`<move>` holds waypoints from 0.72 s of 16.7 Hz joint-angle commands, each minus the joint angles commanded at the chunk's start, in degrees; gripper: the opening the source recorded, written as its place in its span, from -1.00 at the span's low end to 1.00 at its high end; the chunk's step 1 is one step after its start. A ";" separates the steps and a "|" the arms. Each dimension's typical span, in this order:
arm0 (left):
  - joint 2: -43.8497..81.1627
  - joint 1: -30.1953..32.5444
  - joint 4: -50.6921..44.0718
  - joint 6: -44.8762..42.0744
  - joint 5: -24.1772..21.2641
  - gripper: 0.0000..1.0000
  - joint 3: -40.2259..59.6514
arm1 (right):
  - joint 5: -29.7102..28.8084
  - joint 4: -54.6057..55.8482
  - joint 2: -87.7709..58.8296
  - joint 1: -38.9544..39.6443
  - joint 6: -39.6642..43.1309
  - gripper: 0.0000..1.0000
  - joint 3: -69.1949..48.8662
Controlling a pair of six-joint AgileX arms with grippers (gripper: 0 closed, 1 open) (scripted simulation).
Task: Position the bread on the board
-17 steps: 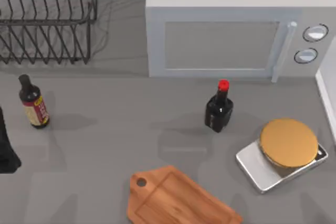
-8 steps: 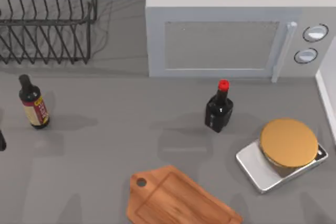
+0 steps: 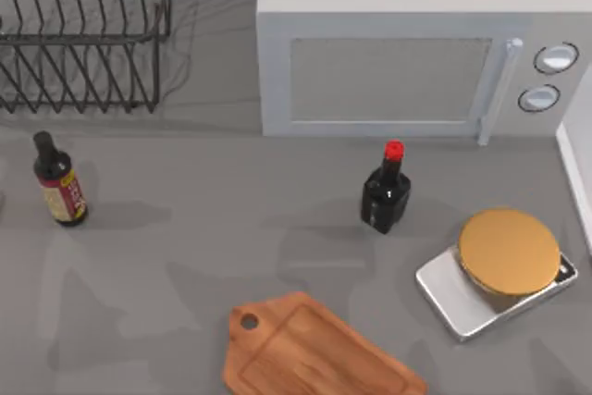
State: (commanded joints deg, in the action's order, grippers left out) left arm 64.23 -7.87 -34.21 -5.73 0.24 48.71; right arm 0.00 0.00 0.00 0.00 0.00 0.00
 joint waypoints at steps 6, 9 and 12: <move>33.46 -3.45 -17.04 -2.98 -0.15 1.00 23.15 | 0.00 0.00 0.00 0.00 0.00 1.00 0.00; 44.14 -4.76 -22.83 -4.07 -0.23 1.00 32.11 | 0.00 0.00 0.00 0.00 0.00 1.00 0.00; 50.78 -5.54 -26.25 -4.74 -0.30 1.00 37.95 | 0.00 0.00 0.00 0.00 0.00 1.00 0.00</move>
State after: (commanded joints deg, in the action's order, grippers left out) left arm 115.02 -13.40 -60.47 -10.47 -0.07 86.66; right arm 0.00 0.00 0.00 0.00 0.00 0.00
